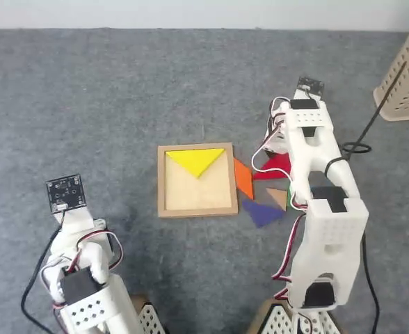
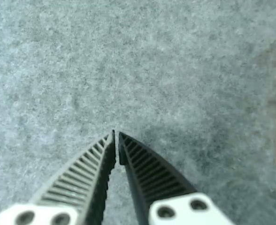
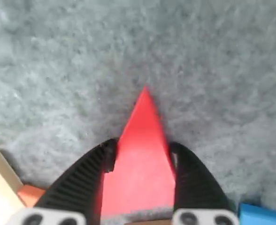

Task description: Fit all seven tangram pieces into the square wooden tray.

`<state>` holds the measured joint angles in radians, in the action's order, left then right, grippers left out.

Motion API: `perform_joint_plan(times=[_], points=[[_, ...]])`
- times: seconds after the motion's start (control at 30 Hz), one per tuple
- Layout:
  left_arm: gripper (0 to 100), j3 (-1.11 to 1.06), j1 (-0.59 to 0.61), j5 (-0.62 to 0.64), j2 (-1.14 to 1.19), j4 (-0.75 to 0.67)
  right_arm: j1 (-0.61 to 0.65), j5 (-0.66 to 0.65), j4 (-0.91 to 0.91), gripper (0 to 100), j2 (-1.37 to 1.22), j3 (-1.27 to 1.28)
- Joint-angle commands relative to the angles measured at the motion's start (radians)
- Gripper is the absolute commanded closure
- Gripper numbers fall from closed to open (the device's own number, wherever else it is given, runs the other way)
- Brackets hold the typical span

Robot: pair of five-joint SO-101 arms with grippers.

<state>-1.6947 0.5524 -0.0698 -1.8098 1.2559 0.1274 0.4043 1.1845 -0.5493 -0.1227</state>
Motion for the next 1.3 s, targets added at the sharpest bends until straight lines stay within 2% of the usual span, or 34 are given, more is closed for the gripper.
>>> perform_joint_plan(times=[0.0,0.23,0.37,0.5,0.57,0.67,0.73,0.9,1.27], points=[[99,0.008,-0.002,0.009,-0.003,0.003,0.005,-0.026,0.019,93.5,0.065,-0.043],[99,0.008,-0.002,0.009,-0.003,0.003,0.004,-0.092,0.033,98.4,0.117,-0.041],[99,0.008,-0.002,0.009,-0.003,0.003,-0.012,-0.098,0.062,89.8,0.128,-0.048],[99,0.008,-0.002,0.009,-0.003,0.003,-0.054,-0.12,0.07,92.0,0.185,-0.051],[99,0.008,-0.002,0.009,-0.003,0.003,-0.067,-0.138,0.107,89.7,0.219,-0.046],[99,0.008,-0.002,0.009,-0.003,0.003,-0.053,-0.138,0.197,82.0,0.246,-0.043],[99,0.008,-0.002,0.009,-0.003,0.003,-0.025,-0.135,0.236,80.3,0.251,-0.029],[99,0.008,-0.002,0.009,-0.003,0.003,0.068,-0.034,0.128,80.3,0.255,0.126],[99,0.008,-0.002,0.009,-0.003,0.003,0.059,-0.011,0.058,74.9,0.168,0.196]])
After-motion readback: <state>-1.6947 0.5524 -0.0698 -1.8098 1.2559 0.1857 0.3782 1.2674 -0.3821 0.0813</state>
